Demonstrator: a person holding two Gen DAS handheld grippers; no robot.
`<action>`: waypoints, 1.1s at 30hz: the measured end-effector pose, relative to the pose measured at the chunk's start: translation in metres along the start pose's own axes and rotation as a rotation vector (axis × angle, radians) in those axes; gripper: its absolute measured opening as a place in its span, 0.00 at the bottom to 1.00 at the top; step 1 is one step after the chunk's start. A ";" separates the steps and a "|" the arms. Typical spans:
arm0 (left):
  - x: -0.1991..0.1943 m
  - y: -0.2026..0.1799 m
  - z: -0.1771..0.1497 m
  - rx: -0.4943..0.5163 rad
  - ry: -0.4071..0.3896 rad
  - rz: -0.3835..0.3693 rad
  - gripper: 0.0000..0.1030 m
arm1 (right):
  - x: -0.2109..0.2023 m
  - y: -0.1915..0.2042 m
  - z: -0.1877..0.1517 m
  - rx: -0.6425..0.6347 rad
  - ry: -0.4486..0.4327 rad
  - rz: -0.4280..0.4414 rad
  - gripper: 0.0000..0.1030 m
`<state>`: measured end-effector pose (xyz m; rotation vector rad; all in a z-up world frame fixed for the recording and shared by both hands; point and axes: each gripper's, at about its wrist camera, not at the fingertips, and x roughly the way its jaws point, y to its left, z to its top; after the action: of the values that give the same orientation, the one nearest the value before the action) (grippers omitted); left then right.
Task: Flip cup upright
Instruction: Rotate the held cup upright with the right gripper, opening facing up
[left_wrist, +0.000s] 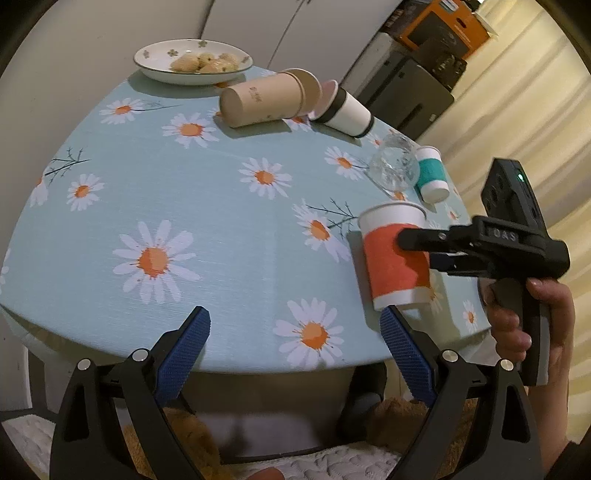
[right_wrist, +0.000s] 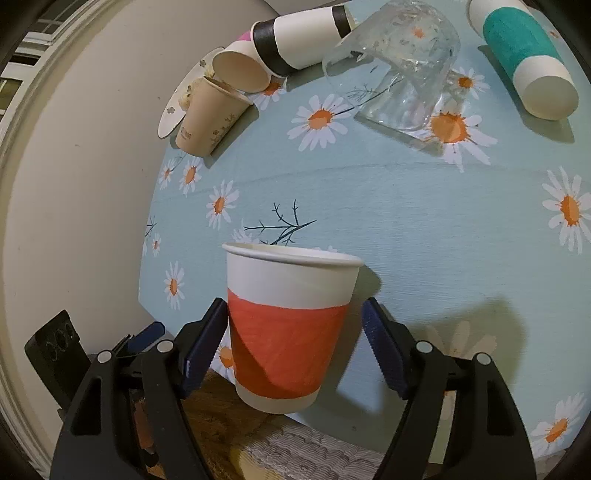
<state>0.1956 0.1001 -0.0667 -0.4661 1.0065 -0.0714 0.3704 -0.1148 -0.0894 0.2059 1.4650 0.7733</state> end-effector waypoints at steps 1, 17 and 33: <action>0.000 -0.001 -0.001 0.005 -0.001 0.002 0.88 | 0.001 0.002 0.001 -0.006 0.003 -0.003 0.68; -0.016 -0.007 -0.007 0.038 -0.061 -0.012 0.88 | -0.024 0.011 -0.024 -0.061 -0.223 -0.004 0.63; -0.036 0.014 -0.005 -0.062 -0.167 0.024 0.88 | -0.049 0.083 -0.094 -0.461 -0.731 -0.264 0.63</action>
<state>0.1696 0.1210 -0.0462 -0.5079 0.8518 0.0195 0.2584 -0.1115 -0.0150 -0.0600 0.5864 0.6953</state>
